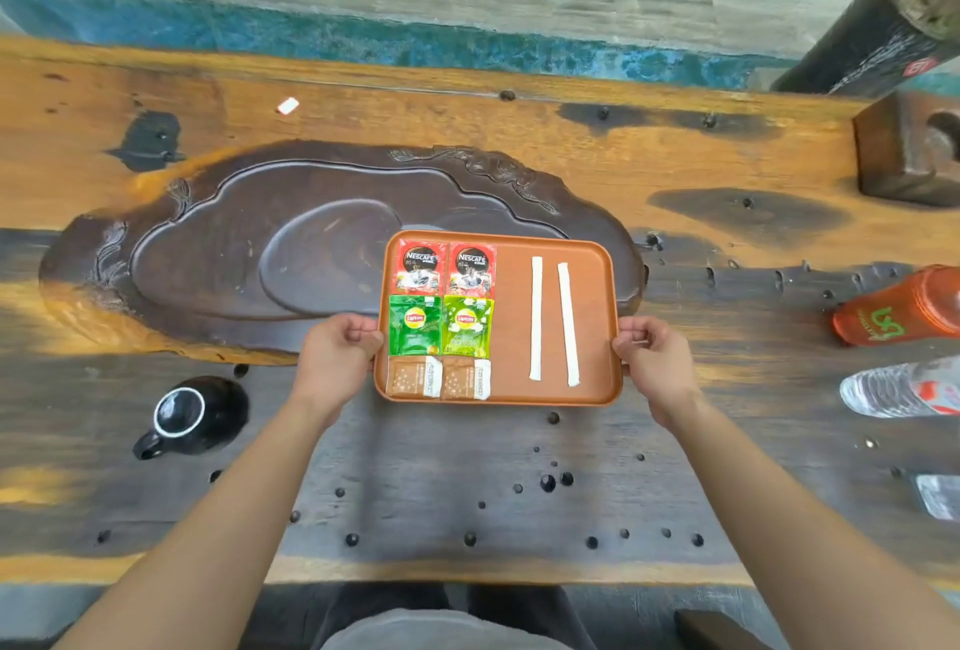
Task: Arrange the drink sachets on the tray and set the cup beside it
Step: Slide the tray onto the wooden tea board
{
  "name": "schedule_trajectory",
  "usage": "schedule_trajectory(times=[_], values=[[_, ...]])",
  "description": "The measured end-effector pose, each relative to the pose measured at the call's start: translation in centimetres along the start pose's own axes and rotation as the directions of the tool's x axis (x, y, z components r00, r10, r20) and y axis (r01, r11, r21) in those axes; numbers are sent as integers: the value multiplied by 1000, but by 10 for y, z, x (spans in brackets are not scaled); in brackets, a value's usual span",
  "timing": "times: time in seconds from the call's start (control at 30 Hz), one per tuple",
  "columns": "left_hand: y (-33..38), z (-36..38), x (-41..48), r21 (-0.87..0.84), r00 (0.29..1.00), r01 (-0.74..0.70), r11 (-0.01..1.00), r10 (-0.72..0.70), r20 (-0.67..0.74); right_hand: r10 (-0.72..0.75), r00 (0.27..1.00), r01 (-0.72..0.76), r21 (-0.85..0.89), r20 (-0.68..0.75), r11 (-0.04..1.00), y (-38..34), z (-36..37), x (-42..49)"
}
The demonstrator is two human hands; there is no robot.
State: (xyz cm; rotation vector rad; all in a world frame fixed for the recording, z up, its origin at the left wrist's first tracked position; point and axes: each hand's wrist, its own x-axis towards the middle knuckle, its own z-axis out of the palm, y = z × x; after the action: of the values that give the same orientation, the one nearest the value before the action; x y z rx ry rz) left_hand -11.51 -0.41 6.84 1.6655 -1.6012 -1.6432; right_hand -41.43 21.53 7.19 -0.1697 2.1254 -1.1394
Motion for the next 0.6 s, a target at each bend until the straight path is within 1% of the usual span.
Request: schedule_trajectory(times=[0.23,0.33,0.5,0.6], values=[[18,19,63,41,999,34,999,-35,24,-27,997,17,-129,-79,992,-21,19,50],[21,24,83,56,999,45,997,-47,26,-19,995,1,-179,-100,984,-23,27,68],[23,32,105,104,999,45,994,-46,2,-32,991,1,-231,-130,973,-25,36,85],[23,34,112,134,999,41,990,-43,11,-36,988,-3,-254,-149,967,-25,38,89]])
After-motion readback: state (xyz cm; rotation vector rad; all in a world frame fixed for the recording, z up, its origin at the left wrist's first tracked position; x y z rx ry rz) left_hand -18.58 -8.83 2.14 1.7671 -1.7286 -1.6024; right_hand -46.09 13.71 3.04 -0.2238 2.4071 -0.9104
